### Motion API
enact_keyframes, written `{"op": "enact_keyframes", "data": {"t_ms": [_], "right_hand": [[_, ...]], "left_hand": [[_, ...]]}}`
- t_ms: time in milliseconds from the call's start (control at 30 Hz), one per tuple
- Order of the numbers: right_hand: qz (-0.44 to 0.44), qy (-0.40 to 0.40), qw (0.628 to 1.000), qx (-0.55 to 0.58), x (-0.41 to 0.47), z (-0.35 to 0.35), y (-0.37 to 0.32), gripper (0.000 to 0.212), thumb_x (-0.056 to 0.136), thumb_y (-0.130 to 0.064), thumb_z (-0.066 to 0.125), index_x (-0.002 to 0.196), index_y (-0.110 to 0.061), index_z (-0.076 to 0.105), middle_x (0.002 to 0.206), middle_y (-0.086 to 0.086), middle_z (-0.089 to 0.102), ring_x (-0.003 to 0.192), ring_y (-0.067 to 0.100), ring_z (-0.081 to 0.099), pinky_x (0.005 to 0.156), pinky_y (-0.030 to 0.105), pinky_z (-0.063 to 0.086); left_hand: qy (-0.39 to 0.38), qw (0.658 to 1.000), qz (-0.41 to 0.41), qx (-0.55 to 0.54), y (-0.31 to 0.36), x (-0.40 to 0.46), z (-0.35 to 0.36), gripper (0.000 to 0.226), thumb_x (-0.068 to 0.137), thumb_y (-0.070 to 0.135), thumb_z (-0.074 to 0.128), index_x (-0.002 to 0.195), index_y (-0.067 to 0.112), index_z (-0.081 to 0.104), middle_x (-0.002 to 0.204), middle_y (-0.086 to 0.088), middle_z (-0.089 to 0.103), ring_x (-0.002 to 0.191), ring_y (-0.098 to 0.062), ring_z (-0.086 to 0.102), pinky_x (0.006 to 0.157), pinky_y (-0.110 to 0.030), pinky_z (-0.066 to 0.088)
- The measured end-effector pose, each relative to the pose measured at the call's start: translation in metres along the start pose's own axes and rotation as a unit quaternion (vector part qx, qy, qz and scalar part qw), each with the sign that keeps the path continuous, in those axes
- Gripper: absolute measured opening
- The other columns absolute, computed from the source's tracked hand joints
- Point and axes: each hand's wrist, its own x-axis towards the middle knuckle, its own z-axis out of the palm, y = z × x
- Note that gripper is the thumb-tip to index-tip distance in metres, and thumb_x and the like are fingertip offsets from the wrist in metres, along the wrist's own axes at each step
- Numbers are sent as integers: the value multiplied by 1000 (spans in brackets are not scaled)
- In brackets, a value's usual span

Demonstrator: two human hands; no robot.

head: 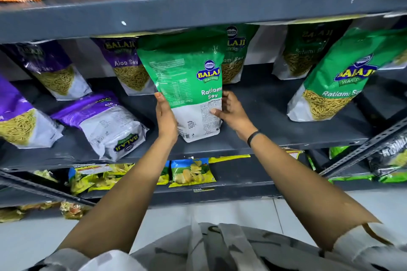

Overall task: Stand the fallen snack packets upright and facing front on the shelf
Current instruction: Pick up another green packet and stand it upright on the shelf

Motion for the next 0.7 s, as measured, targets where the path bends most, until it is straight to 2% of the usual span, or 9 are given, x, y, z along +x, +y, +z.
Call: {"op": "enact_keyframes", "data": {"t_ms": [100,133,200,267,333,433,567,633,700], "right_hand": [[-11,50,999,15,-10,8,2,55,81,-1,67,129,-2,40,132,22,53,114,23,54,92,23,48],[-15,99,995,14,-15,14,5,56,81,-5,69,130,-3,42,133,19,53,119,23,52,98,28,46],[-3,223,975,8,-29,31,13,55,81,-13,71,129,-6,46,132,16,51,124,23,49,106,34,41],[25,273,961,25,-40,50,19,51,83,-18,69,127,-6,48,130,17,52,123,28,49,108,40,40],[41,246,968,33,-44,65,21,52,84,-20,67,129,-4,46,130,19,52,123,32,50,107,46,41],[54,228,971,40,-39,66,16,56,85,-23,65,132,-3,43,134,19,50,126,32,49,109,48,39],[54,191,979,46,-21,44,10,47,90,-27,58,129,-3,47,133,19,54,127,32,49,109,50,38],[57,184,979,62,-12,32,6,39,93,-21,54,126,0,50,132,20,56,125,33,51,110,45,39],[73,187,977,75,-4,22,1,35,94,-18,51,125,0,51,133,19,56,125,31,52,110,36,40]], "left_hand": [[-55,994,-59,-74,7,9,-1,59,95,55,12,133,22,43,129,7,50,114,-9,53,72,-10,50],[-73,989,-75,-102,9,12,-2,64,94,58,10,135,21,41,131,6,50,113,-10,53,72,-12,52],[-109,978,-112,-138,9,20,-7,74,90,64,7,138,18,40,143,-4,47,124,-18,49,93,-28,50],[-150,968,-144,-140,9,24,-12,78,88,68,9,137,17,42,143,-10,48,128,-26,48,108,-41,39],[-185,962,-162,-116,8,26,-13,74,90,66,15,134,16,49,140,-12,51,124,-28,52,109,-43,38],[-207,961,-166,-74,9,21,-9,56,95,51,24,119,15,59,139,-16,52,121,-29,54,110,-43,38],[-198,961,-169,-88,2,-2,3,52,99,39,24,131,8,50,140,-13,50,126,-27,50,107,-38,39],[-211,960,-157,-92,-4,-23,10,43,100,33,23,123,12,52,140,-11,49,124,-22,50,102,-35,42],[-222,957,-169,-84,-12,-38,14,39,100,38,23,122,22,51,140,-6,49,126,-20,48,107,-35,39]]}}
